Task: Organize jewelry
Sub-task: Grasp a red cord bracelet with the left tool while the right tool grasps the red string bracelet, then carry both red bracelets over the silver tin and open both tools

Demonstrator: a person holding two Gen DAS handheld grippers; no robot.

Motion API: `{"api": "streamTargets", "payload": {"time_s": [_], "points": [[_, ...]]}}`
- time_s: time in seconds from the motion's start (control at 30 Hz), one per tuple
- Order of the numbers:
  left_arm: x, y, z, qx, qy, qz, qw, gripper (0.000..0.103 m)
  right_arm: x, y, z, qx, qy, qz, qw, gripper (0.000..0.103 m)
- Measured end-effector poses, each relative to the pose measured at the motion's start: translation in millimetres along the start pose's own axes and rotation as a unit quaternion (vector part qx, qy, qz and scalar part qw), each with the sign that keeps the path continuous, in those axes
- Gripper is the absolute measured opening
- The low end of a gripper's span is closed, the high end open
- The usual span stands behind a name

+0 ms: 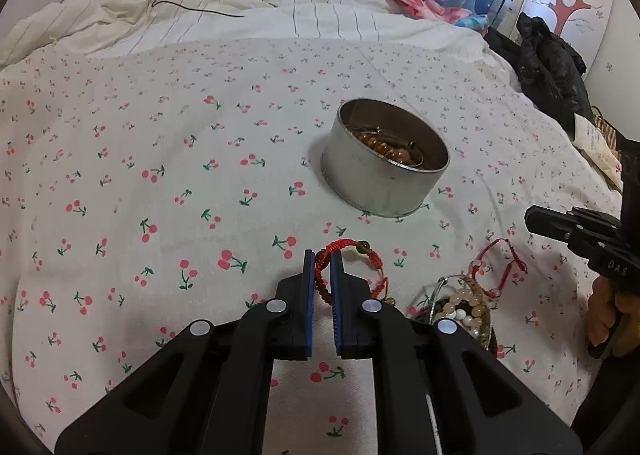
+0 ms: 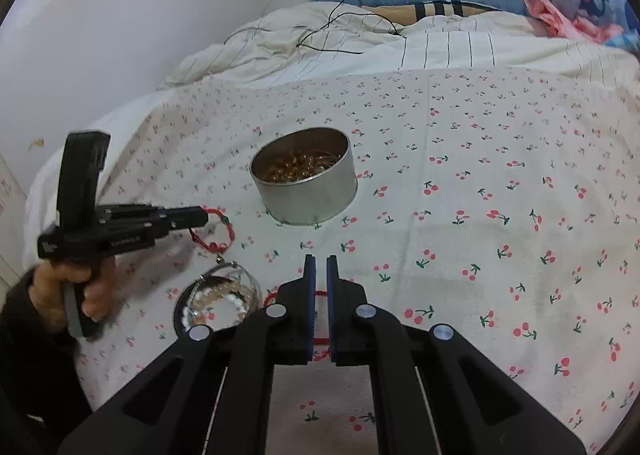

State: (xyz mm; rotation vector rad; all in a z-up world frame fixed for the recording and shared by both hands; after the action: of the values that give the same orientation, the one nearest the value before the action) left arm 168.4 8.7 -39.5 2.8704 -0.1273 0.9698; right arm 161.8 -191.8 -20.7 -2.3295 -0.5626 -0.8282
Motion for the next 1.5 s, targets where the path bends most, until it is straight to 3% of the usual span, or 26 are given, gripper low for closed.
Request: {"api": "streamTargets", "payload": {"time_s": [0.1, 0.13, 0.17, 0.2, 0.27, 0.33, 0.4, 0.43, 0.47, 0.5, 0.97, 1.5], "points": [[-0.4, -0.8, 0.1, 0.004, -0.001, -0.001, 1.0, 0.007, -6.9, 8.2, 6.0, -0.029, -0.023, 0.0, 0.999, 0.01], [-1.3, -1.8, 1.4, 0.004, -0.005, -0.003, 1.0, 0.007, -10.7, 9.7, 9.3, -0.039, -0.034, -0.003, 0.999, 0.02], [-2.4, -2.6, 2.5, 0.006, -0.008, -0.005, 0.9999, 0.007, -14.0, 8.4, 13.4, -0.044, -0.045, -0.008, 0.998, 0.054], [-2.7, -3.1, 3.4, 0.007, -0.01, -0.006, 0.9999, 0.007, -15.3, 6.9, 14.8, -0.056, -0.044, -0.02, 0.997, 0.066], [-3.4, -3.5, 4.6, 0.007, -0.012, -0.007, 0.9999, 0.007, -20.5, -1.8, 21.1, -0.067, -0.06, -0.056, 0.994, 0.07], [-4.5, -4.0, 6.0, 0.009, -0.015, -0.008, 0.9998, 0.007, -29.3, 0.2, 30.5, -0.089, -0.082, -0.07, 0.99, 0.07], [-6.2, -3.9, 8.9, 0.009, -0.02, -0.009, 0.9997, 0.007, -39.4, 4.8, 39.3, -0.105, -0.108, -0.079, 0.985, 0.043], [-7.0, -3.8, 10.0, 0.01, -0.021, -0.009, 0.9997, 0.007, -38.5, 4.1, 38.3, -0.104, -0.105, -0.079, 0.986, 0.037], [-6.5, -3.6, 11.4, 0.01, -0.022, -0.009, 0.9997, 0.007, -37.9, 3.1, 36.8, -0.097, -0.103, -0.076, 0.987, 0.009], [-6.6, -3.8, 11.5, 0.011, -0.021, -0.009, 0.9997, 0.007, -36.7, 3.1, 34.7, -0.089, -0.1, -0.07, 0.989, 0.004], [3.0, -1.8, -3.9, 0.004, 0.01, -0.003, 0.9999, 0.007, -2.5, -6.9, 5.4, 0.009, -0.006, 0.004, 1.0, 0.004], [21.4, 20.5, -28.0, 0.029, 0.046, 0.03, 0.9981, 0.007, 17.0, -17.7, -18.7, 0.049, 0.046, 0.014, 0.998, 0.004]]}}
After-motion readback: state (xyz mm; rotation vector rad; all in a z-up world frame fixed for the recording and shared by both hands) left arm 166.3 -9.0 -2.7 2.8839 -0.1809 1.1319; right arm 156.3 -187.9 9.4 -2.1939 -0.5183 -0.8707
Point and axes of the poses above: each gripper's, at about its wrist camera, not at the fingertips, and z roughly the way its jaws point, y to its right, x to its top, the point moved 9 cm from there along z, roughly the way its jaws point, and after that the axes turned 7 degrees about x, right-handed, at the moved point
